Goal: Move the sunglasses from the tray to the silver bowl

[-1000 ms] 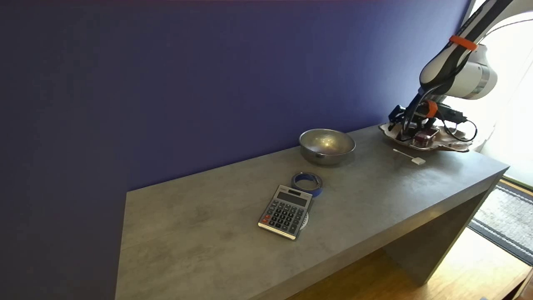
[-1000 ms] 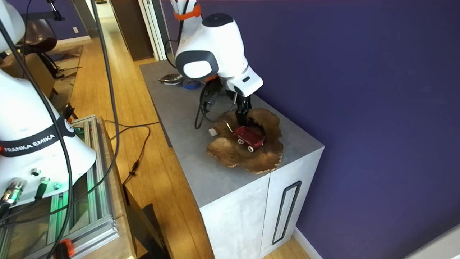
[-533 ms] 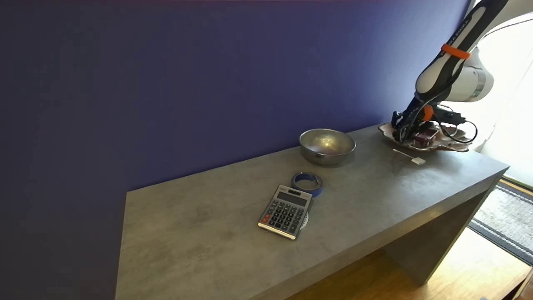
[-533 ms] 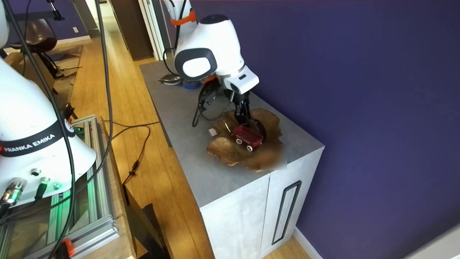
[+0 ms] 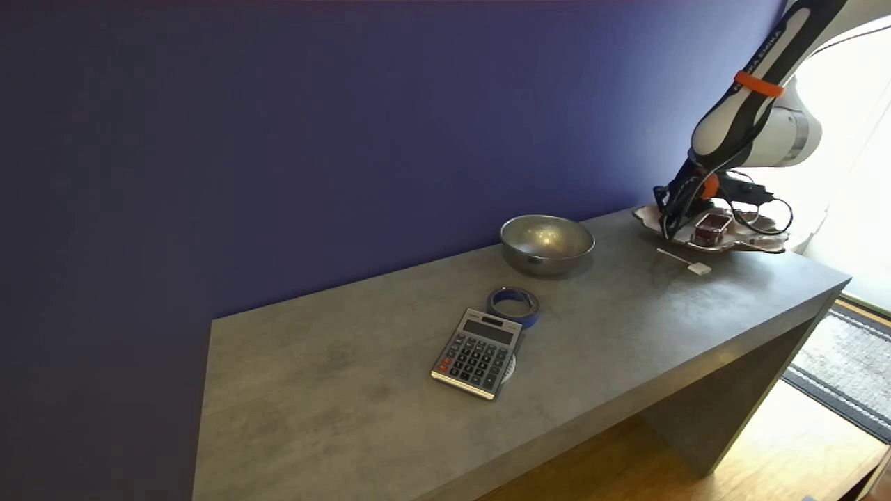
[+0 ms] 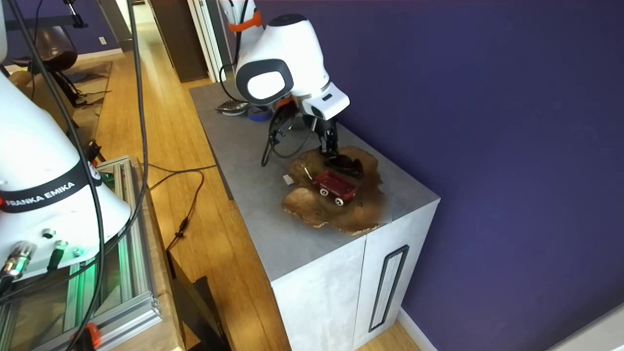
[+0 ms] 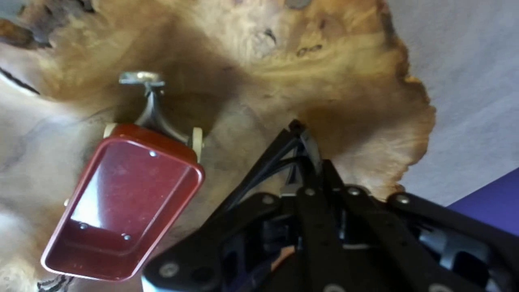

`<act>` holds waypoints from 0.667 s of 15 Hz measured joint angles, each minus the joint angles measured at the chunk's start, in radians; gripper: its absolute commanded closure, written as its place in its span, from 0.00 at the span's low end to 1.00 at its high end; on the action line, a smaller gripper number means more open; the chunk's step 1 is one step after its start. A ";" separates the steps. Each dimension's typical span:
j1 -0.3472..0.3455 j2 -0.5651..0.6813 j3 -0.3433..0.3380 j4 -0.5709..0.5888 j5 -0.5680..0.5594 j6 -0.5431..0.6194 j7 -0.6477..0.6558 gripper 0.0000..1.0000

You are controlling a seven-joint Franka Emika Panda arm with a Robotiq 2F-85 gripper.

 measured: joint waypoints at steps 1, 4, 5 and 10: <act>0.007 -0.009 -0.006 -0.005 0.000 0.000 -0.001 0.99; -0.007 -0.081 0.024 -0.045 -0.012 0.000 -0.041 0.99; -0.042 -0.125 0.075 -0.069 -0.013 0.003 -0.072 0.99; -0.238 -0.361 0.458 -0.133 0.067 -0.080 -0.186 0.99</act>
